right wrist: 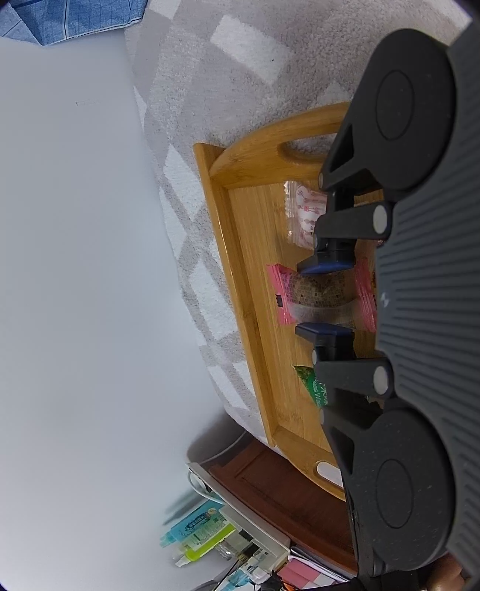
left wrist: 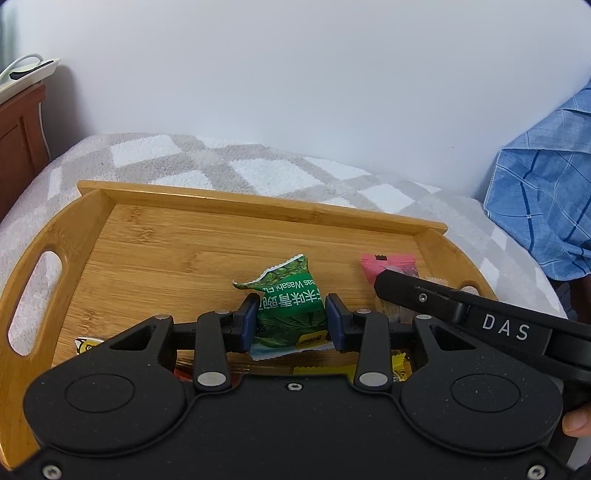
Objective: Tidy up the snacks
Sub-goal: 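Lower the green bag and pink pastry into the tray and open both tools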
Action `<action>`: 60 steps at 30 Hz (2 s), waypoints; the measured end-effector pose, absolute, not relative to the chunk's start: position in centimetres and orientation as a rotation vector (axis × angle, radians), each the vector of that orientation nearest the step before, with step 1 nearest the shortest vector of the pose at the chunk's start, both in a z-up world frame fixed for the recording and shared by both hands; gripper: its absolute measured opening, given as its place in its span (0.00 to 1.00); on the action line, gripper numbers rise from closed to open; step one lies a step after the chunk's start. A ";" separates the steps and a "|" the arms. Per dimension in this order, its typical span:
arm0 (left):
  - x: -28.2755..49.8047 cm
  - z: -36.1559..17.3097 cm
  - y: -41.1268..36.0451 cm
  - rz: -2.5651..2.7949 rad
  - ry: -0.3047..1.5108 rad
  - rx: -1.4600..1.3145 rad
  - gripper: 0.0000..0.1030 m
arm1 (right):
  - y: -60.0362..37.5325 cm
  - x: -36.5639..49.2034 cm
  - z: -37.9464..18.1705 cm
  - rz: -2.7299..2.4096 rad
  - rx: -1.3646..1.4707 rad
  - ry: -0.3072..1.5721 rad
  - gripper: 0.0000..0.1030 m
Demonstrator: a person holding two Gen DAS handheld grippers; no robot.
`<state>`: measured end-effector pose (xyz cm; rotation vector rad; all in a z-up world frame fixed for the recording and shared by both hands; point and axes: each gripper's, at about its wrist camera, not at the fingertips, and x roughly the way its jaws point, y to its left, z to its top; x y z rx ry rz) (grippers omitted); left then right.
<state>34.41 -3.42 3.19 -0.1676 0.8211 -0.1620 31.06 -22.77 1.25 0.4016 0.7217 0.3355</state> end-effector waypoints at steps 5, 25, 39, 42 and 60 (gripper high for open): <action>34.4 3.1 -3.5 -0.166 0.818 -0.163 0.36 | -22.7 31.2 1.2 0.333 0.404 0.724 0.31; 34.3 2.9 -3.7 -0.171 0.805 -0.152 0.35 | -22.9 31.1 0.6 0.314 0.424 0.737 0.33; 33.4 3.9 -3.8 -0.167 0.792 -0.129 0.43 | -23.3 30.4 1.4 0.308 0.436 0.721 0.37; 32.8 4.5 -3.8 -0.170 0.782 -0.125 0.45 | -23.5 29.7 2.1 0.308 0.438 0.704 0.39; 23.8 8.5 -3.4 -0.188 0.701 -0.069 0.67 | -23.2 21.9 6.2 0.236 0.338 0.588 0.61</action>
